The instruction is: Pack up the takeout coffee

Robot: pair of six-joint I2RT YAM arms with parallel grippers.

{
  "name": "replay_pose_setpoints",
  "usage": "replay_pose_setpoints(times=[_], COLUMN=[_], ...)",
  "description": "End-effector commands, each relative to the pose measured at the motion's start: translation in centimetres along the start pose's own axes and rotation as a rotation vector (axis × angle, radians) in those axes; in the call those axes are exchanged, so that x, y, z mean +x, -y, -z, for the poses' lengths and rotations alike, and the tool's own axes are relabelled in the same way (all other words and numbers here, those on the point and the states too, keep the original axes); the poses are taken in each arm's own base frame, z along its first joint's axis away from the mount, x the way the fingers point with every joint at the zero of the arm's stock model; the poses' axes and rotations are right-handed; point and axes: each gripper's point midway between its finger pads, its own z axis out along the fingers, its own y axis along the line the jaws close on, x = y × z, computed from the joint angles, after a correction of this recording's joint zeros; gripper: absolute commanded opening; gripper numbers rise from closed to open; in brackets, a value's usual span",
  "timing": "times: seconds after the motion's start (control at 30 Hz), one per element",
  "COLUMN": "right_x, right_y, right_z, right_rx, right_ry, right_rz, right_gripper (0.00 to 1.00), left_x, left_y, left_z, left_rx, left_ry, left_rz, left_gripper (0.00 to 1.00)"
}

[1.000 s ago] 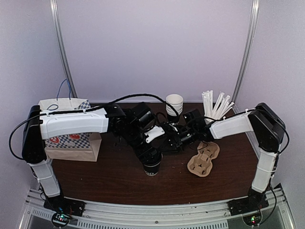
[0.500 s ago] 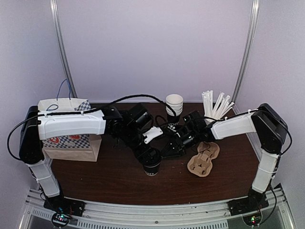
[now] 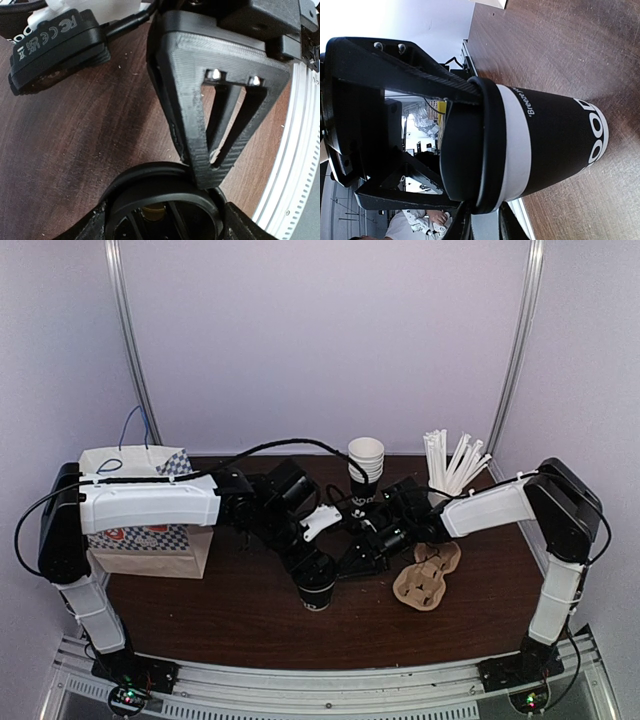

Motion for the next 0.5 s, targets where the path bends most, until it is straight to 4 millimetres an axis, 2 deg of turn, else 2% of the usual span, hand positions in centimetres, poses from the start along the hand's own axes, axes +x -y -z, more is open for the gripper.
replay_pose_setpoints(times=[0.0,0.1,0.2,0.27,0.37,0.47], right_x=[1.2,1.1,1.1,1.2,1.4,1.4], right_y=[0.9,1.5,0.9,0.4,0.1,0.0], right_z=[-2.5,-2.5,-2.5,-2.3,-2.0,-1.9], right_rx=[0.035,0.061,0.046,0.042,0.056,0.060], right_ry=[-0.063,-0.065,-0.067,-0.068,-0.060,-0.057], right_rz=[0.036,0.020,0.034,0.054,0.076,0.087], right_gripper=[0.18,0.18,0.22,0.22,0.23,0.24], left_x=[1.3,1.2,0.4,-0.6,-2.4,-3.1], left_y=[0.6,0.7,0.9,1.4,2.2,2.8], left_z=[-3.1,-2.6,-1.3,0.4,4.1,7.1], left_rx=[0.054,0.051,0.051,0.057,0.070,0.076], left_ry=[-0.028,-0.018,0.021,0.066,0.145,0.217], left_rz=[0.040,0.036,0.027,0.019,0.025,0.022], left_gripper=[0.78,0.78,0.79,0.80,0.82,0.83])
